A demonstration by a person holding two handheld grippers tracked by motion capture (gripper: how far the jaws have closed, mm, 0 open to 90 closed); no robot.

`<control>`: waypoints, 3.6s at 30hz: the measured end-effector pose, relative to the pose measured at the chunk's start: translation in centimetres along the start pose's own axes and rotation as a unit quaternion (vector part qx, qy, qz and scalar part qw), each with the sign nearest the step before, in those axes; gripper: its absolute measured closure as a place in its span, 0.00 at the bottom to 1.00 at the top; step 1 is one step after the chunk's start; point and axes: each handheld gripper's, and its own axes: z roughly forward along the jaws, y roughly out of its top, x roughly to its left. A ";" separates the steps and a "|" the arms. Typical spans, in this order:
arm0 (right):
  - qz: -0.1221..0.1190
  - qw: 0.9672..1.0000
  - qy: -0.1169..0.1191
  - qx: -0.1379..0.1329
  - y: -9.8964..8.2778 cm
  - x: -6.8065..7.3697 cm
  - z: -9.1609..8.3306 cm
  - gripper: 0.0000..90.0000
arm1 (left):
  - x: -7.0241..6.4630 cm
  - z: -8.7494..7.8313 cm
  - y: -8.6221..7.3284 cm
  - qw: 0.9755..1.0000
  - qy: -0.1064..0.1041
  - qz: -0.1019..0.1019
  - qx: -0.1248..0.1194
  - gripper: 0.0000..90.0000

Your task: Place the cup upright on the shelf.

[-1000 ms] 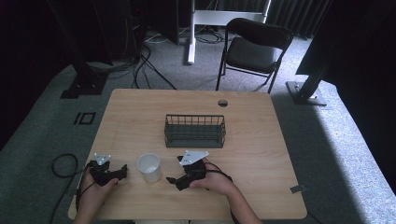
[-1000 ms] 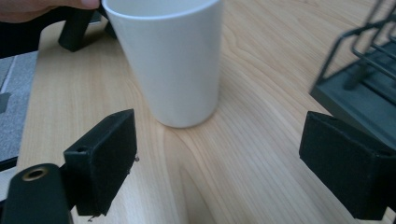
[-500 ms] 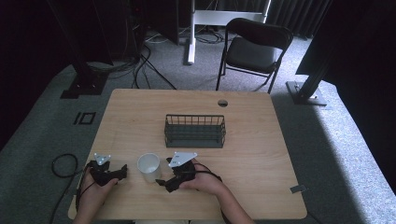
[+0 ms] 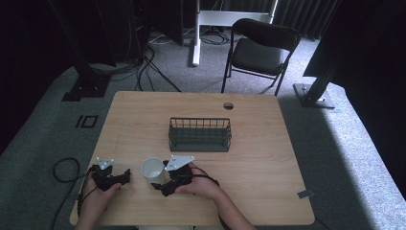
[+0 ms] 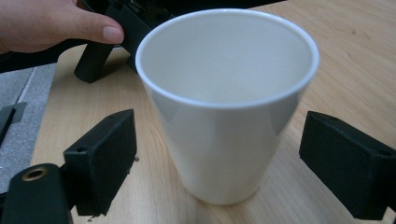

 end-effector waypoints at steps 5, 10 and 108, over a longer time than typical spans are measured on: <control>0.000 1.000 0.004 -0.017 0.5 0.2 0.5 0.12 | 0.0 0.0 0.0 1.000 0.000 0.000 0.000 0.08; 0.005 0.999 0.008 -0.035 0.7 0.2 0.6 0.12 | 0.0 0.0 0.0 1.000 0.000 0.000 0.000 0.08; 0.043 0.935 -0.320 -0.149 7.4 -8.6 -10.9 0.23 | 0.0 0.0 0.0 1.000 0.000 -0.001 -0.001 0.08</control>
